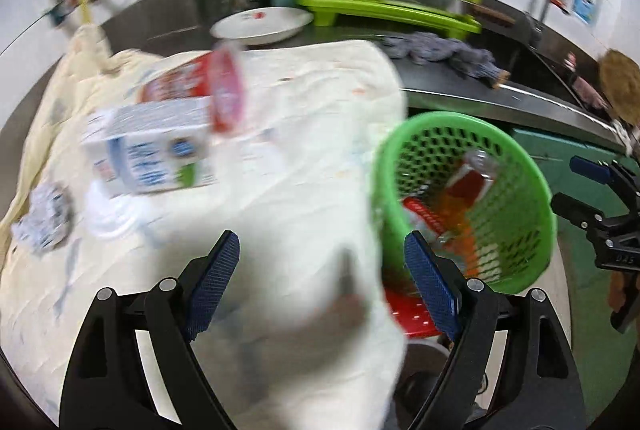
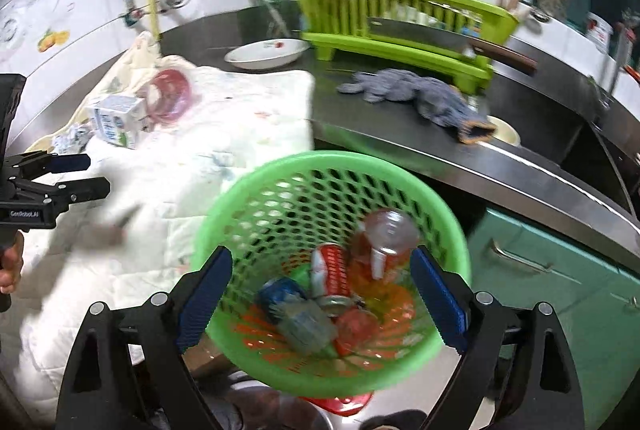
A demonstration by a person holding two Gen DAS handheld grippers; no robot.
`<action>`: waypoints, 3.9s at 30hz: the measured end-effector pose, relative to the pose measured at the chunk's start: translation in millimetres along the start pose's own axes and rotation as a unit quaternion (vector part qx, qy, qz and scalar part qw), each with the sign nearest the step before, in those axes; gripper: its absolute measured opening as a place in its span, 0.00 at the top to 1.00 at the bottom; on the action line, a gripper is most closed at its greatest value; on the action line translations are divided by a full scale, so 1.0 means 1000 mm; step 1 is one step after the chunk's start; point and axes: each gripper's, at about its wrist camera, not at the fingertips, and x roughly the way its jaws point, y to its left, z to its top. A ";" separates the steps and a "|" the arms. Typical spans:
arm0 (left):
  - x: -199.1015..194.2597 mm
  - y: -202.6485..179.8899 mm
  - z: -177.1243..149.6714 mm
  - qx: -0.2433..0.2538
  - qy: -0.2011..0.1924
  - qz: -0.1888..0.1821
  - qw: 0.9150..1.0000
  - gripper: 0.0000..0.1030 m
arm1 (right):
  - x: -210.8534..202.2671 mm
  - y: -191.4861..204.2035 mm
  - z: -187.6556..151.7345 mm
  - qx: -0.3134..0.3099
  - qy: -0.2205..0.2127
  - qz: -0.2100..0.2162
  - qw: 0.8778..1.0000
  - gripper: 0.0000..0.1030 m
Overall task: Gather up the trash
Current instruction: 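Grasp the white lid with the left tool while the right tool grasps the milk carton, then carry the lid and milk carton to the green basket and release them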
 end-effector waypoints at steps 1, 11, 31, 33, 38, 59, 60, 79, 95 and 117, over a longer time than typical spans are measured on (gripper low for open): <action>-0.002 0.008 -0.001 -0.006 0.000 0.005 1.000 0.19 | 0.002 0.007 0.004 -0.005 0.000 0.007 1.000 0.15; -0.023 0.092 -0.022 -0.069 0.001 0.055 0.996 0.19 | 0.024 0.072 0.041 -0.069 0.000 0.068 0.995 0.16; -0.040 0.198 -0.047 -0.158 0.001 0.105 0.982 0.19 | 0.081 0.218 0.139 -0.240 0.013 0.195 0.951 0.25; -0.039 0.201 -0.047 -0.157 0.002 0.109 0.982 0.19 | 0.087 0.229 0.146 -0.255 0.015 0.202 0.946 0.25; -0.034 0.208 -0.050 -0.161 0.005 0.110 0.981 0.19 | 0.107 0.253 0.162 -0.291 0.022 0.214 0.932 0.25; -0.019 0.220 -0.047 -0.162 0.010 0.110 0.981 0.19 | 0.166 0.294 0.174 -0.342 0.070 0.235 0.907 0.36; -0.019 0.220 -0.047 -0.161 0.009 0.110 0.981 0.19 | 0.166 0.294 0.174 -0.340 0.070 0.232 0.909 0.38; 0.023 0.183 0.003 -0.073 0.011 0.074 0.995 0.13 | 0.113 0.218 0.152 -0.256 0.063 0.199 0.944 0.59; 0.065 0.180 0.027 -0.050 0.028 0.075 0.996 0.17 | 0.086 0.148 0.125 -0.199 0.055 0.161 0.965 0.59; 0.043 0.172 0.026 -0.055 -0.002 0.057 0.997 0.25 | 0.066 0.062 0.069 -0.101 0.063 0.095 0.988 0.59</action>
